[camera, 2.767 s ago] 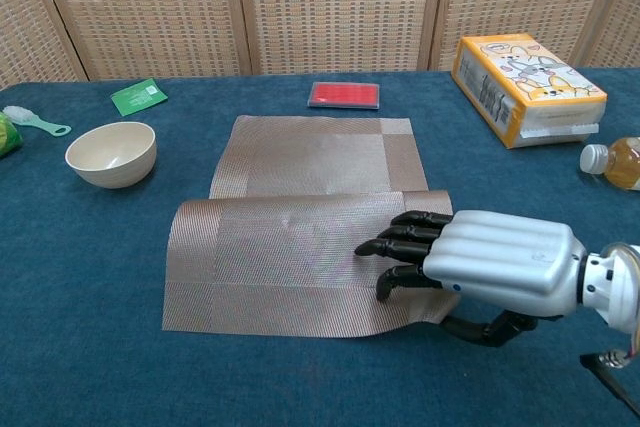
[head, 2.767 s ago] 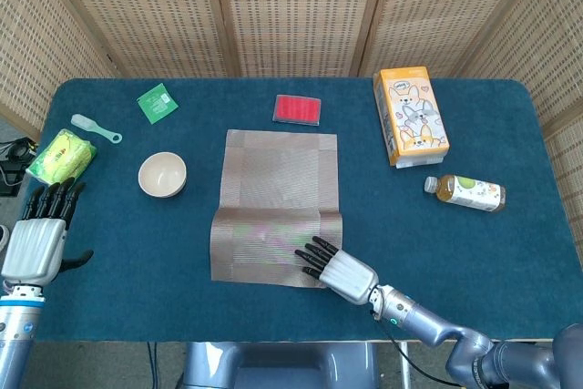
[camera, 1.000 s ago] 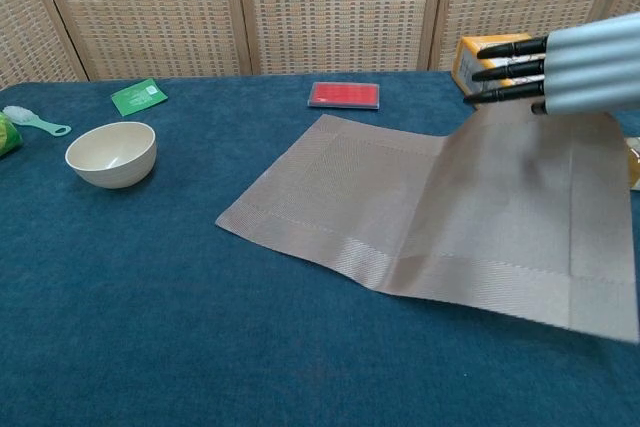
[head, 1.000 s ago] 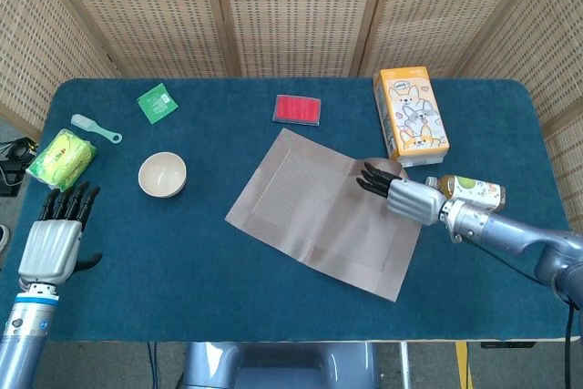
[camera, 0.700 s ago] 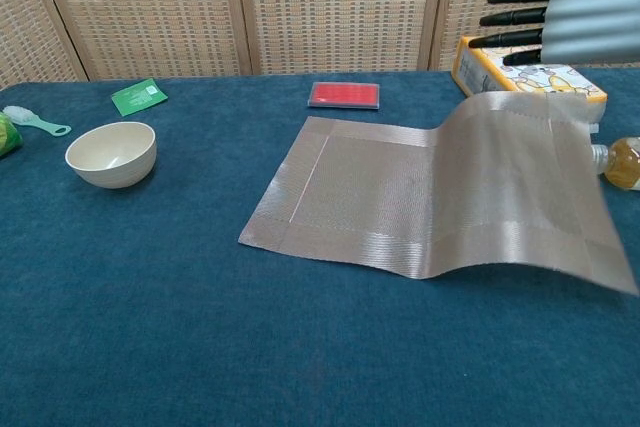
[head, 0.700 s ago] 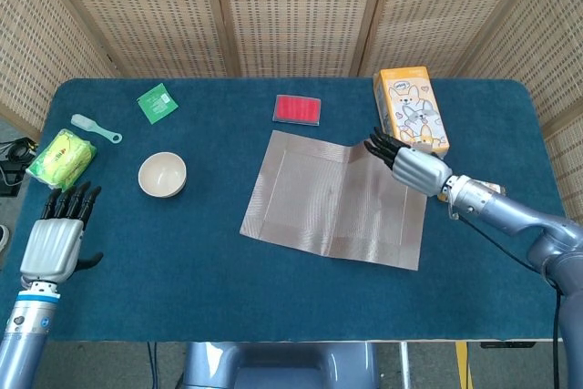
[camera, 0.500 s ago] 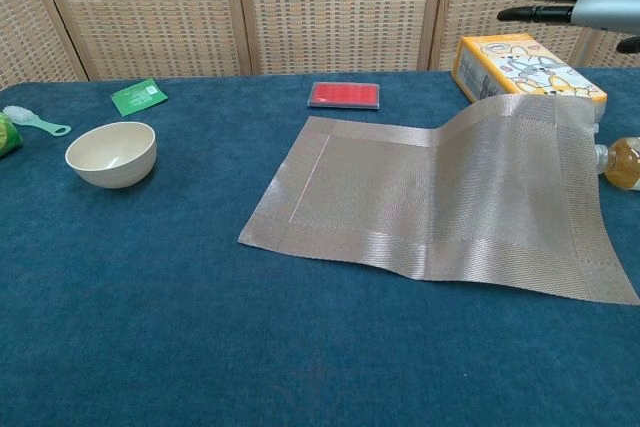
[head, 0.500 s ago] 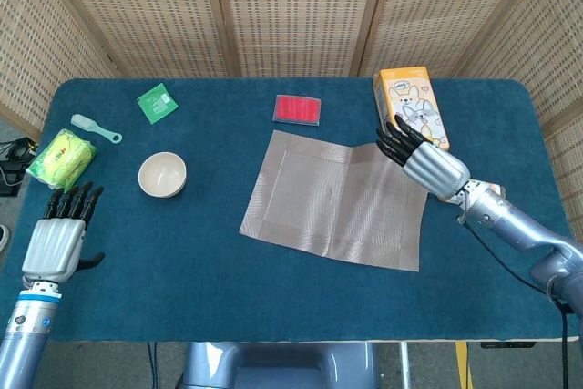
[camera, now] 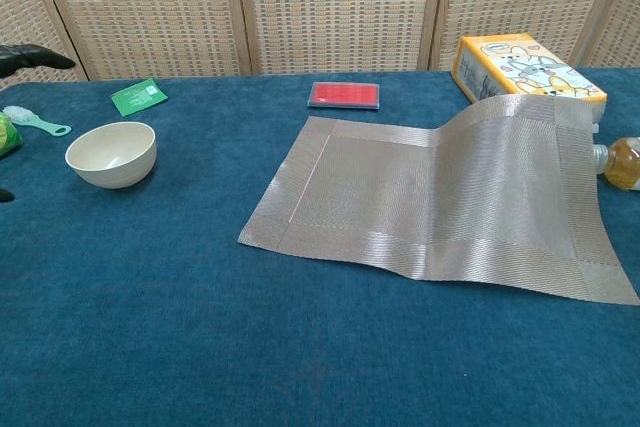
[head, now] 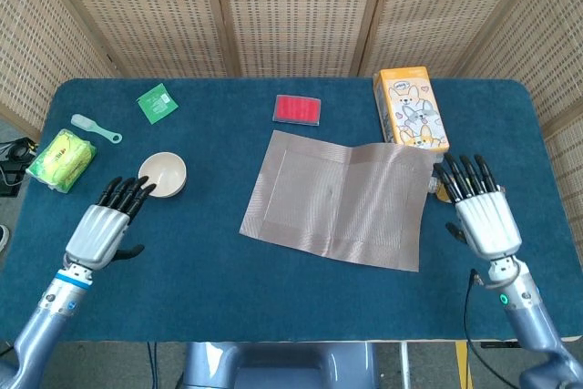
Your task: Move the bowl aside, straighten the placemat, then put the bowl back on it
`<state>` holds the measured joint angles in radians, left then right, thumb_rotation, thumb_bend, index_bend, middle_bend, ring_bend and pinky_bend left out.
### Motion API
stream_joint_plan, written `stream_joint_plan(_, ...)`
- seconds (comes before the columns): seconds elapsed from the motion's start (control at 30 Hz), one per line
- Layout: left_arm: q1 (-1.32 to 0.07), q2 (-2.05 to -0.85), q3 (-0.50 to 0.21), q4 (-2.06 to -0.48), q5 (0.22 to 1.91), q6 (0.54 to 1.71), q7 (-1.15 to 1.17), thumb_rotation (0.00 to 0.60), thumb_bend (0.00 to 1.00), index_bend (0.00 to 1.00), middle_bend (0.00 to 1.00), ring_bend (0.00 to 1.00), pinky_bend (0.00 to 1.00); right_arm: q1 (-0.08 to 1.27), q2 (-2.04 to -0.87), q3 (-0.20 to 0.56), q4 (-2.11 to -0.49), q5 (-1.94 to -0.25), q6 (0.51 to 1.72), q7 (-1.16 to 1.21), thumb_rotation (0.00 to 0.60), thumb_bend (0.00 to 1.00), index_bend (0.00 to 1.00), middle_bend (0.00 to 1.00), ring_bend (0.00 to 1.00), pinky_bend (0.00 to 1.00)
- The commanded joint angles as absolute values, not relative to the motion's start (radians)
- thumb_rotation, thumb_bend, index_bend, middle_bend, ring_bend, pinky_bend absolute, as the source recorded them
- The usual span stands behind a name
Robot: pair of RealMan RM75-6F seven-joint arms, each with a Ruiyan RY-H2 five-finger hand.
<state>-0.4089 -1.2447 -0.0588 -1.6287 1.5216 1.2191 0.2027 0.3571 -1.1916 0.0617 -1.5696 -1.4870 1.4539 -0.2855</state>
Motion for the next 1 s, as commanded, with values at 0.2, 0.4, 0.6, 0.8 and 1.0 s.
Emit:
stream_joint_plan(0.2, -0.577, -1.422, -0.049, -1.367, 1.663, 1.083, 0.022, 0.600, 0.00, 0.00, 0.00, 0.00, 0.00, 0.207, -1.264, -0.011, -1.625, -1.468, 1.544, -0.259, 0.600, 0.00, 0.00, 0.00, 0.00, 0.00)
stream_joint_plan(0.4, -0.689, -1.567, -0.034, -1.164, 1.723, 1.019, -0.090, 0.600, 0.00, 0.10, 0.00, 0.00, 0.00, 0.167, -1.362, -0.040, -1.530, -1.518, 1.564, -0.280, 0.600, 0.00, 0.00, 0.00, 0.00, 0.00)
stream_joint_plan(0.6, -0.747, -1.661, -0.031, -1.056, 1.726, 0.983, -0.136, 0.600, 0.00, 0.16, 0.00, 0.00, 0.00, 0.159, -1.366, -0.034, -1.522, -1.533, 1.560, -0.282, 0.600, 0.00, 0.00, 0.00, 0.00, 0.00)
stream_joint_plan(0.8, -0.807, -1.746, -0.041, -0.963, 1.716, 0.939, -0.157, 0.600, 0.00, 0.18, 0.00, 0.00, 0.00, 0.152, -1.361, -0.026, -1.525, -1.537, 1.557, -0.285, 0.600, 0.00, 0.00, 0.00, 0.00, 0.00)
stream_joint_plan(1.0, -0.857, -1.797, -0.056, -0.910, 1.701, 0.911, -0.147, 0.600, 0.00, 0.19, 0.00, 0.00, 0.00, 0.146, -1.357, -0.015, -1.527, -1.531, 1.547, -0.282, 0.600, 0.00, 0.00, 0.00, 0.00, 0.00)
